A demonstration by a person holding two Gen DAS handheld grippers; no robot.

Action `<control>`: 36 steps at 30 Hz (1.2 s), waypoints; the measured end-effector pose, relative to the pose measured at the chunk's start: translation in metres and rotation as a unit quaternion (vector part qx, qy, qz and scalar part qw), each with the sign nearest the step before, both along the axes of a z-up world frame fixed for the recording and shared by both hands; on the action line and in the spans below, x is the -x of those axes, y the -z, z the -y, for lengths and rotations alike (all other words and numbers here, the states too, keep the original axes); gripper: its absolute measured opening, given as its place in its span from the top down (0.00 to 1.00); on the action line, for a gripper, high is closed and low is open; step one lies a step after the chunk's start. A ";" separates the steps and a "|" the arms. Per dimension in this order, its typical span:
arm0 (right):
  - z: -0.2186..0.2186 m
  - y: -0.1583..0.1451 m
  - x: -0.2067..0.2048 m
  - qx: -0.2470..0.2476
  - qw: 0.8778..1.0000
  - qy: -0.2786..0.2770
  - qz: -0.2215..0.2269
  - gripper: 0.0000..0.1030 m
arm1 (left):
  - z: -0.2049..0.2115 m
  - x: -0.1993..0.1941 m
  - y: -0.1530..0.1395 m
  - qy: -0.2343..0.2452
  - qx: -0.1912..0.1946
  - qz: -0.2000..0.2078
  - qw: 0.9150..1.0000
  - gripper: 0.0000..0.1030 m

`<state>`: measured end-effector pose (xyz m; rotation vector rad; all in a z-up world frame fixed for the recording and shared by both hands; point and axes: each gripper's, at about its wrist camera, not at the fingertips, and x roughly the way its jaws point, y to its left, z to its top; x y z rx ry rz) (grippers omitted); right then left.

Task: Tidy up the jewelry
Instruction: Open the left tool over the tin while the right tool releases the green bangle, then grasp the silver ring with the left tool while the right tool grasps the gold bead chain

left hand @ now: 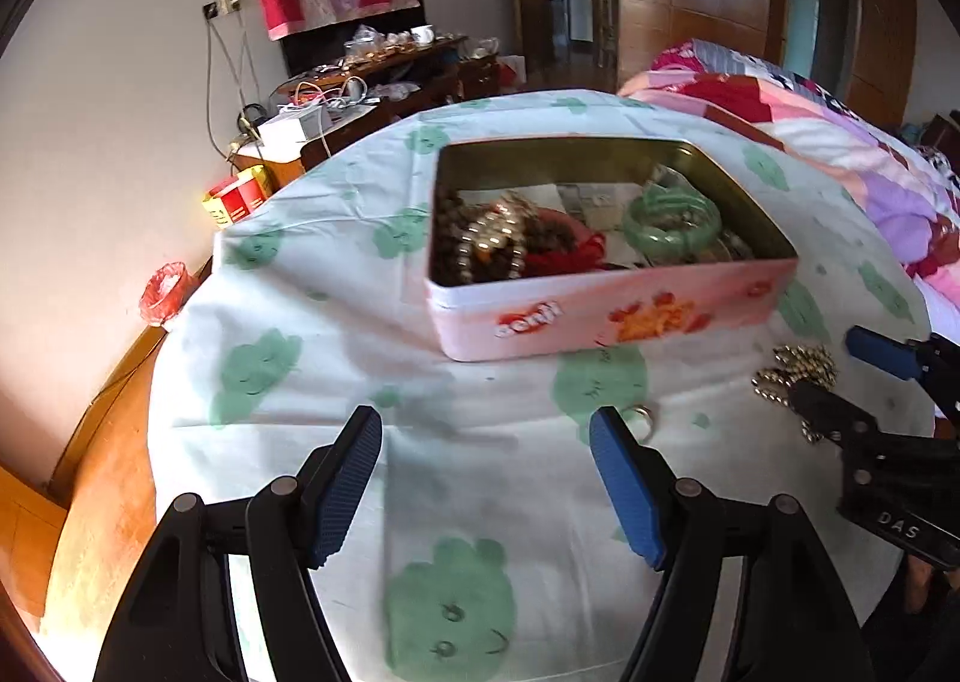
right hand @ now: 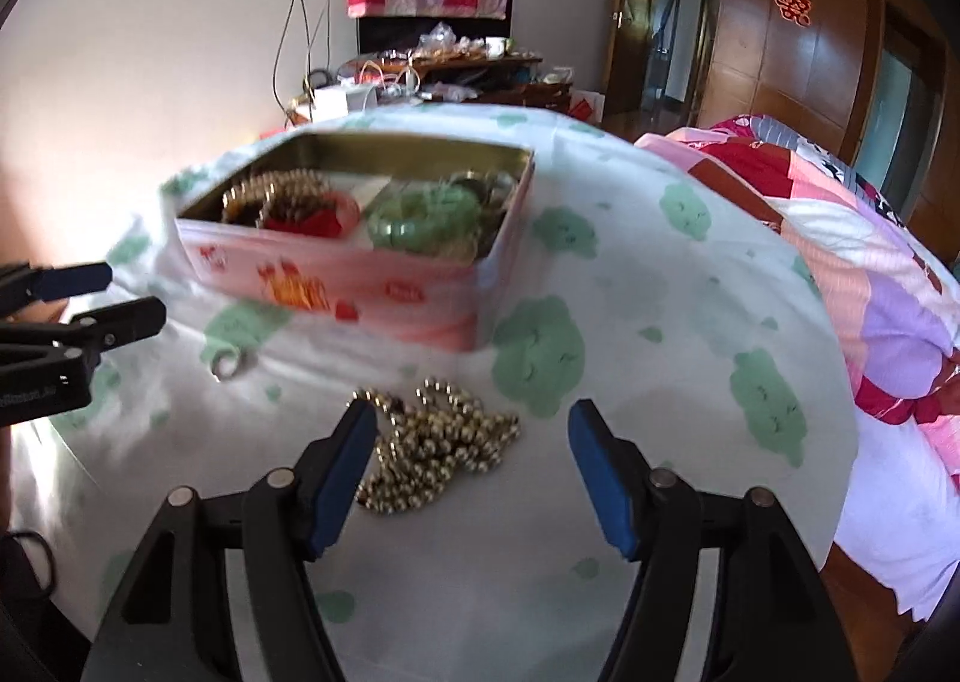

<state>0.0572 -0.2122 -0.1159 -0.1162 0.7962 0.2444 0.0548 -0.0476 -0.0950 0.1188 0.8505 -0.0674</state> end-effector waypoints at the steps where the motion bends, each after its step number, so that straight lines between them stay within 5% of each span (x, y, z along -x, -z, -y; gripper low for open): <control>1: 0.000 0.002 -0.001 -0.004 1.000 -0.002 -0.005 0.33 | 0.004 0.002 0.000 0.005 -0.002 0.000 1.000 0.30; 3: 0.002 0.007 -0.003 -0.011 1.000 -0.006 -0.016 0.34 | 0.010 0.004 0.003 0.014 -0.008 -0.002 1.000 0.30; 8: 0.007 0.008 -0.001 -0.012 1.000 -0.013 -0.011 0.73 | 0.016 0.004 0.009 0.027 -0.005 -0.013 1.000 0.30; 13: 0.012 0.006 0.002 -0.008 1.000 0.000 0.003 0.82 | 0.018 0.005 0.007 0.035 0.006 -0.007 0.999 0.30; 26: 0.005 0.009 0.001 0.021 1.000 0.005 0.019 0.82 | 0.032 -0.009 0.022 0.059 0.019 -0.030 0.998 0.31; 29: 0.004 0.010 0.001 0.022 1.000 0.003 0.021 0.82 | 0.031 -0.010 0.023 0.067 0.034 -0.030 0.997 0.52; 31: 0.003 0.010 0.002 0.023 0.999 0.003 0.023 0.81 | 0.030 -0.010 0.022 0.072 0.037 -0.029 0.996 0.80; 36: 0.002 0.010 0.003 0.023 0.999 0.004 0.024 0.81 | 0.024 -0.006 0.021 0.086 0.039 -0.031 0.995 0.80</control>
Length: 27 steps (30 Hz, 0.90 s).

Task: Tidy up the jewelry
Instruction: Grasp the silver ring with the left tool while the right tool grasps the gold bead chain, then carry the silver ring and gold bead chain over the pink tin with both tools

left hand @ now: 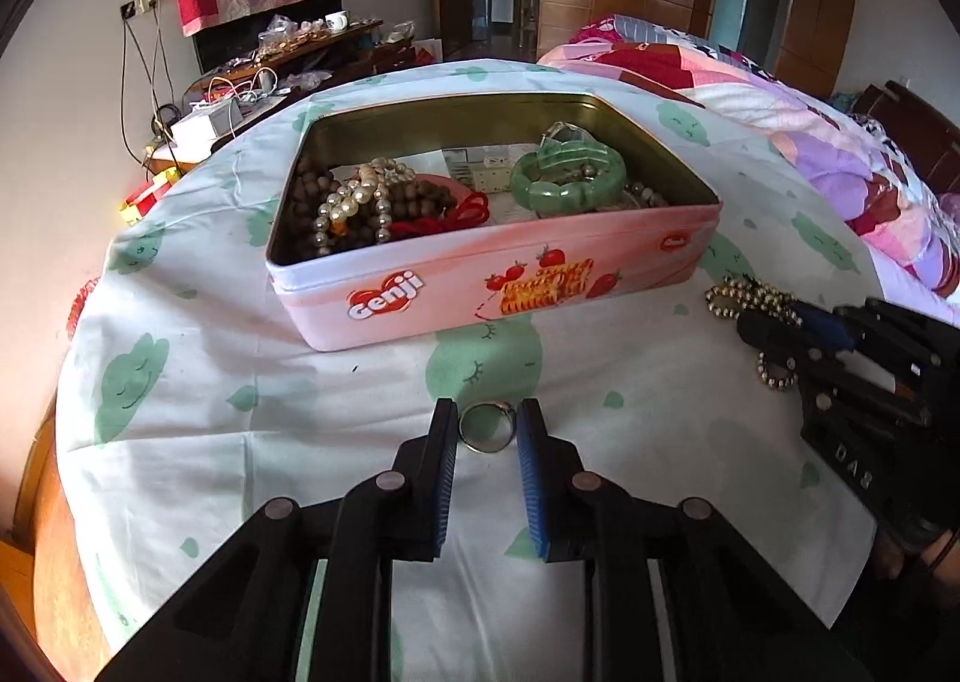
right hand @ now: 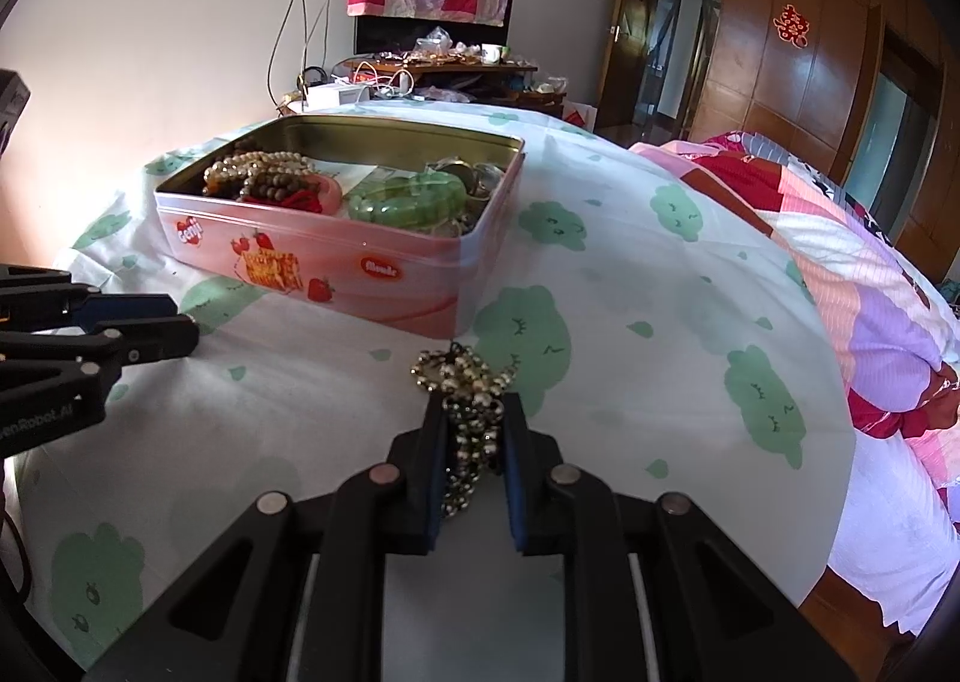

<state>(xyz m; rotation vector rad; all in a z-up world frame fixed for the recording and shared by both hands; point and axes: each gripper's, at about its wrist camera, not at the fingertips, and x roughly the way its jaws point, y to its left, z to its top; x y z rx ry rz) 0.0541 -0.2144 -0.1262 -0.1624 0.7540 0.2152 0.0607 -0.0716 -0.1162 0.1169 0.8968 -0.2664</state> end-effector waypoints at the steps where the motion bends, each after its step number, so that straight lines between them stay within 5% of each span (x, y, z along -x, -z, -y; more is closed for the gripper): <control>1: 0.000 0.000 0.000 0.000 1.000 0.000 0.000 0.81 | -0.002 0.001 0.000 -0.002 -0.004 0.002 1.000 0.80; 27: -0.004 -0.027 0.009 -0.005 0.999 -0.017 0.046 0.84 | -0.043 0.011 -0.038 -0.045 -0.008 0.058 0.997 0.80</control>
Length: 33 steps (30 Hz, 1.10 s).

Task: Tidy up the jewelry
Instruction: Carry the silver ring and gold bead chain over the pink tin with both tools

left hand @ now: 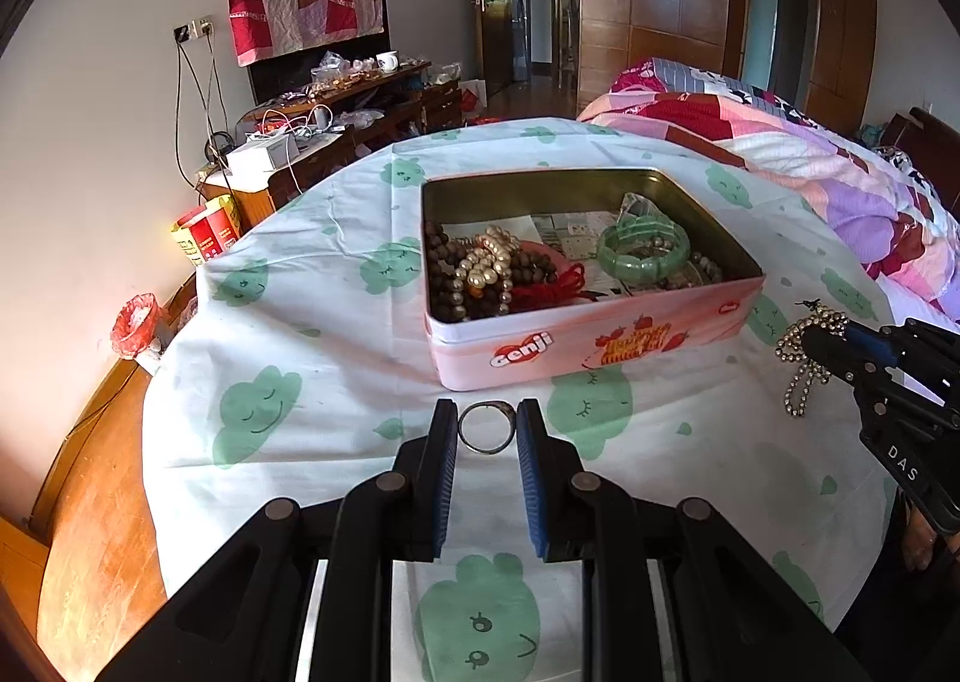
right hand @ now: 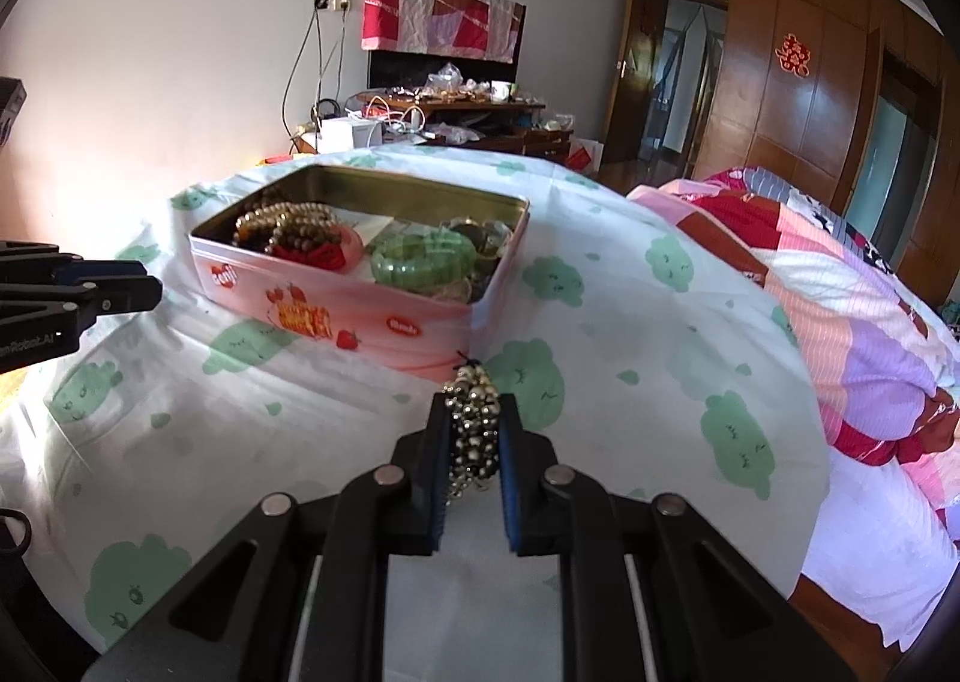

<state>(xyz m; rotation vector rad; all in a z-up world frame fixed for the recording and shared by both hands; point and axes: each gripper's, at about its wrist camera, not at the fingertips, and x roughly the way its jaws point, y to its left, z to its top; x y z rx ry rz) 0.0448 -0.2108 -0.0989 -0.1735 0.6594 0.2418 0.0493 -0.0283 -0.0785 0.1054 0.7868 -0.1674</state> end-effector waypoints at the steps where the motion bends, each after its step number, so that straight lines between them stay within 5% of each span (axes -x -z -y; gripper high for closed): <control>1: -0.001 -0.002 0.001 0.001 1.000 -0.002 0.004 0.84 | -0.001 0.001 -0.002 -0.001 0.000 0.002 1.000 0.80; 33: -0.011 -0.057 0.004 -0.009 0.997 -0.024 0.079 0.84 | 0.004 -0.008 -0.048 0.003 -0.018 0.058 0.998 0.80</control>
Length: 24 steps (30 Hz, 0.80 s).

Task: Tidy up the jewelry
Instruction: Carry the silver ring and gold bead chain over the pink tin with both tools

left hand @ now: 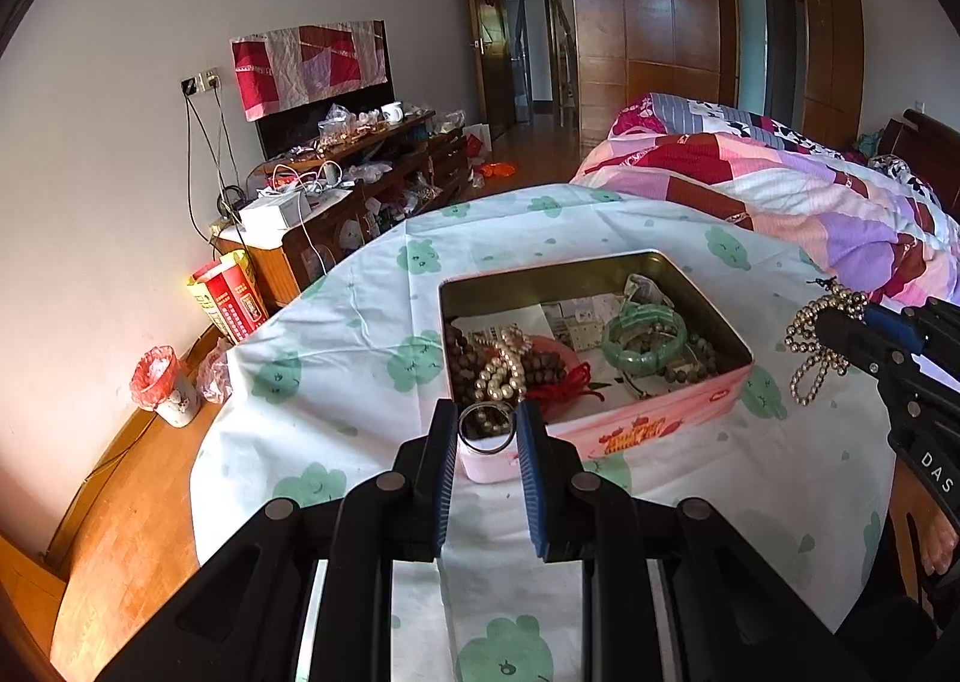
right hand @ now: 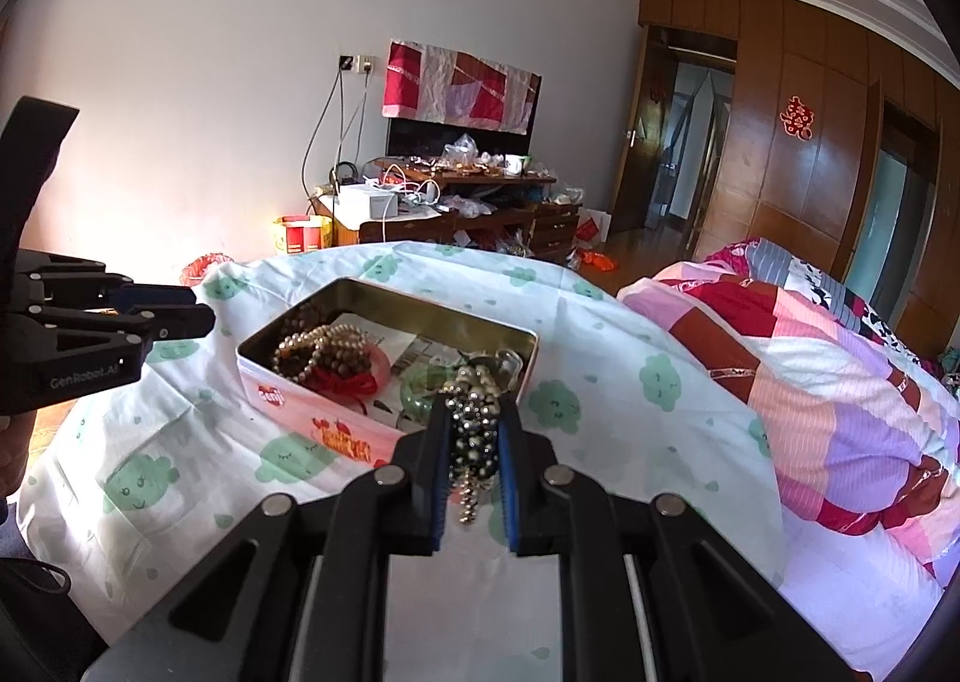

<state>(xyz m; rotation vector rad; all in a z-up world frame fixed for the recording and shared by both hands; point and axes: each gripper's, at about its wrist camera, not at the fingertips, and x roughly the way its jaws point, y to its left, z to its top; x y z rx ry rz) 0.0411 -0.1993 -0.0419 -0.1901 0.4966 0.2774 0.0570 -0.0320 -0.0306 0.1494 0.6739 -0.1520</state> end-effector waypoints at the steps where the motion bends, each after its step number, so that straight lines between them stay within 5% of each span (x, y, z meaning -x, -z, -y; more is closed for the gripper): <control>1: 0.000 -0.001 0.000 0.000 1.000 0.000 0.001 0.84 | 0.000 0.000 -0.001 -0.001 0.001 0.001 1.000 0.80; 24: -0.005 -0.015 -0.010 -0.006 0.999 -0.002 0.032 0.84 | 0.000 -0.014 -0.024 -0.009 0.004 0.038 0.999 0.80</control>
